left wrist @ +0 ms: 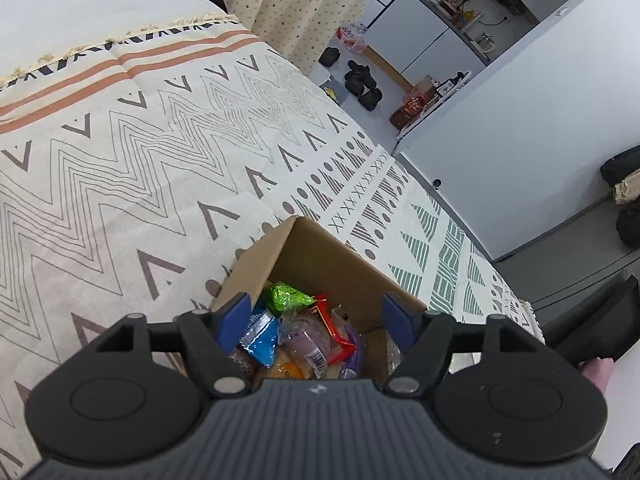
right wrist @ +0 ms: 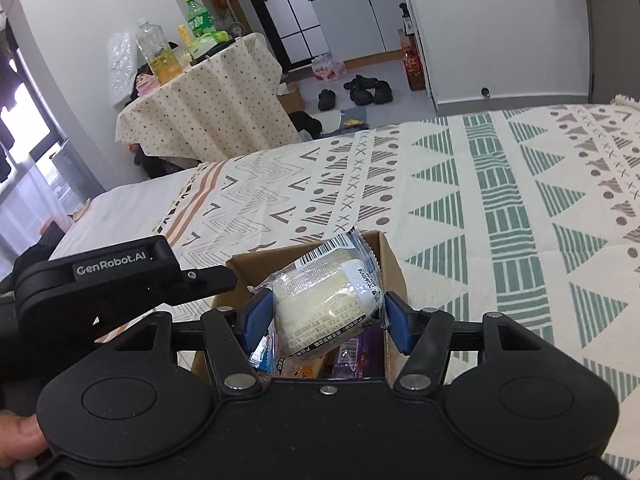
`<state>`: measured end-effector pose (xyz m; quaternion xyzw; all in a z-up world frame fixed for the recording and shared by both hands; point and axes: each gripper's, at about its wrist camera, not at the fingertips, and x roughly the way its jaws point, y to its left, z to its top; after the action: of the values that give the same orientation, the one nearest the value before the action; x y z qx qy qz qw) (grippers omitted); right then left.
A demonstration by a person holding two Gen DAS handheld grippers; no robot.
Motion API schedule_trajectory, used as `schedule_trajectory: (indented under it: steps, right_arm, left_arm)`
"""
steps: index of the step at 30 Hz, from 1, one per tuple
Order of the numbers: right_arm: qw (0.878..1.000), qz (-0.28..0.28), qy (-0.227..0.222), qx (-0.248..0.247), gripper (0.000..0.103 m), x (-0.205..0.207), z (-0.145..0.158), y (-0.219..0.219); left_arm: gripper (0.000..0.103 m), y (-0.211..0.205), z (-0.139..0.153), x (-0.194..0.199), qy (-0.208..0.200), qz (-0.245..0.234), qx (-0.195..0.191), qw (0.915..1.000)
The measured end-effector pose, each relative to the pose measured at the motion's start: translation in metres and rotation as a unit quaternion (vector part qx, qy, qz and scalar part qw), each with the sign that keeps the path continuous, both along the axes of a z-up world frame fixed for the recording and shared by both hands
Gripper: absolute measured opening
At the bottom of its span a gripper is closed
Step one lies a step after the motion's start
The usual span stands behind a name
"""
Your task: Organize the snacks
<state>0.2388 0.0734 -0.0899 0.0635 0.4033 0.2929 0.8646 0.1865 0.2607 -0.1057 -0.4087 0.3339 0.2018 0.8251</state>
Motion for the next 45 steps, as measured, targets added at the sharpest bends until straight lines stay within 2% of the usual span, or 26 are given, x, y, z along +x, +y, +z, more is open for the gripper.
schedule_trajectory:
  steps: [2, 4, 8, 11, 13, 17, 23, 25, 33, 45]
  right_arm:
    - [1.000, 0.006, 0.000, -0.008, 0.064, -0.001, 0.001, 0.004]
    - [1.000, 0.003, -0.010, -0.021, 0.070, -0.003, 0.003, 0.004]
    - [1.000, -0.019, -0.004, -0.023, 0.073, -0.002, 0.007, -0.013]
    - [0.999, -0.035, -0.002, -0.029, 0.074, -0.004, 0.009, -0.028]
    - [0.999, -0.043, 0.000, -0.032, 0.079, -0.007, 0.011, -0.039]
    - [0.997, -0.064, 0.001, -0.040, 0.082, -0.014, 0.014, -0.062]
    - [0.994, -0.103, 0.002, -0.035, 0.087, -0.022, 0.023, -0.106]
    - [0.993, -0.114, -0.001, -0.032, 0.094, -0.027, 0.028, -0.119]
    - [0.991, -0.135, -0.006, -0.011, 0.103, -0.042, 0.049, -0.164]
    - [0.987, -0.161, 0.010, 0.010, 0.103, -0.069, 0.070, -0.214]
  left_arm:
    - [0.082, -0.001, 0.000, 0.001, 0.003, 0.000, -0.003, 1.0000]
    - [0.085, -0.003, 0.000, 0.003, 0.007, 0.000, -0.001, 1.0000]
    - [0.093, -0.011, -0.002, 0.008, 0.026, -0.003, 0.016, 0.9995]
    - [0.094, -0.018, -0.002, 0.010, 0.038, -0.005, 0.028, 0.9988]
    - [0.094, -0.023, 0.002, 0.009, 0.042, -0.007, 0.043, 0.9981]
    - [0.094, -0.039, 0.011, 0.005, 0.041, -0.017, 0.063, 0.9970]
    - [0.096, -0.077, 0.032, -0.003, 0.037, -0.038, 0.119, 0.9915]
    - [0.099, -0.091, 0.039, -0.006, 0.033, -0.051, 0.117, 0.9913]
    - [0.103, -0.142, 0.066, -0.022, 0.045, -0.105, 0.121, 0.9861]
    - [0.103, -0.192, 0.101, -0.051, 0.065, -0.143, 0.143, 0.9772]
